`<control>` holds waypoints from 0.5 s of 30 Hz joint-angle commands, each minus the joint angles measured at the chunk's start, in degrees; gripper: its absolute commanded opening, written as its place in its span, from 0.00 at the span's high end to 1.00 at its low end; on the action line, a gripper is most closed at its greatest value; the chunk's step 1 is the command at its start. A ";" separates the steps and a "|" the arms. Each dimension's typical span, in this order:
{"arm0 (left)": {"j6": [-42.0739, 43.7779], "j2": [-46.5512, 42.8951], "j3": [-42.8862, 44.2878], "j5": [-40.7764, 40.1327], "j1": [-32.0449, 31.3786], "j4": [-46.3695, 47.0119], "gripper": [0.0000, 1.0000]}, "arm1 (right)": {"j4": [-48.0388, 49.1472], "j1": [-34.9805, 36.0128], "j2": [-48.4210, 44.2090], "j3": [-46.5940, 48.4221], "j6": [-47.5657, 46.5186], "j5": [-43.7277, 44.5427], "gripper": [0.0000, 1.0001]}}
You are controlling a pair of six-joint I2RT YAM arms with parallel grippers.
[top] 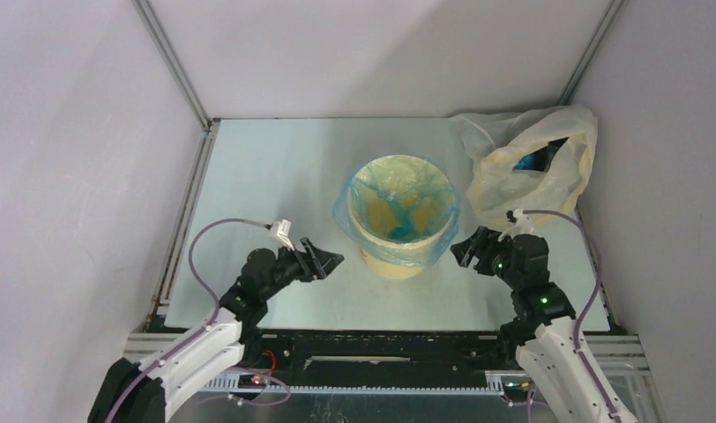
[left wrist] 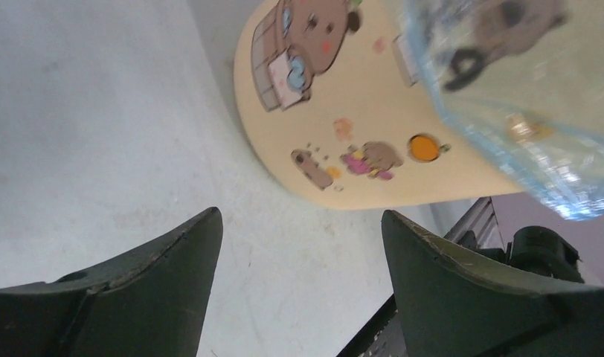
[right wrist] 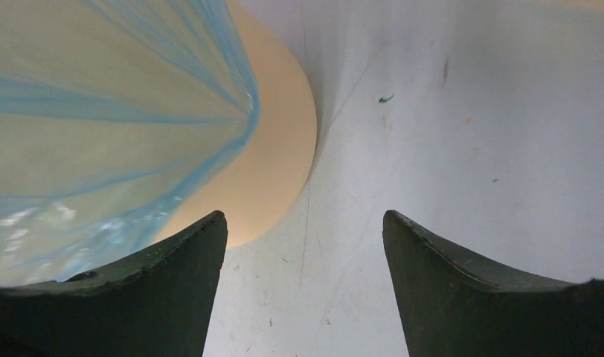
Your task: Put the trash bags into the trash bin
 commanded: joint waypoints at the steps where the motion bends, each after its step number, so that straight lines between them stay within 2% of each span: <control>1: -3.66 4.89 -2.70 -2.30 -2.99 17.23 0.15 | 16.70 -0.07 3.12 -5.26 5.31 -7.16 0.21; 5: -2.55 13.13 -3.33 -2.28 -4.83 28.30 0.15 | 28.45 3.02 8.06 -8.13 5.78 -9.76 0.21; 8: -2.42 20.98 -3.16 -0.12 -4.84 38.59 0.15 | 36.50 7.24 12.22 -9.57 5.52 -7.90 0.21; 11: -2.78 30.10 -0.01 1.99 -4.65 44.02 0.15 | 42.54 10.78 17.85 -9.40 5.93 -5.76 0.21; 15: -5.40 40.92 4.38 5.33 -0.05 50.89 0.16 | 49.20 12.20 26.49 -7.16 6.88 -4.54 0.21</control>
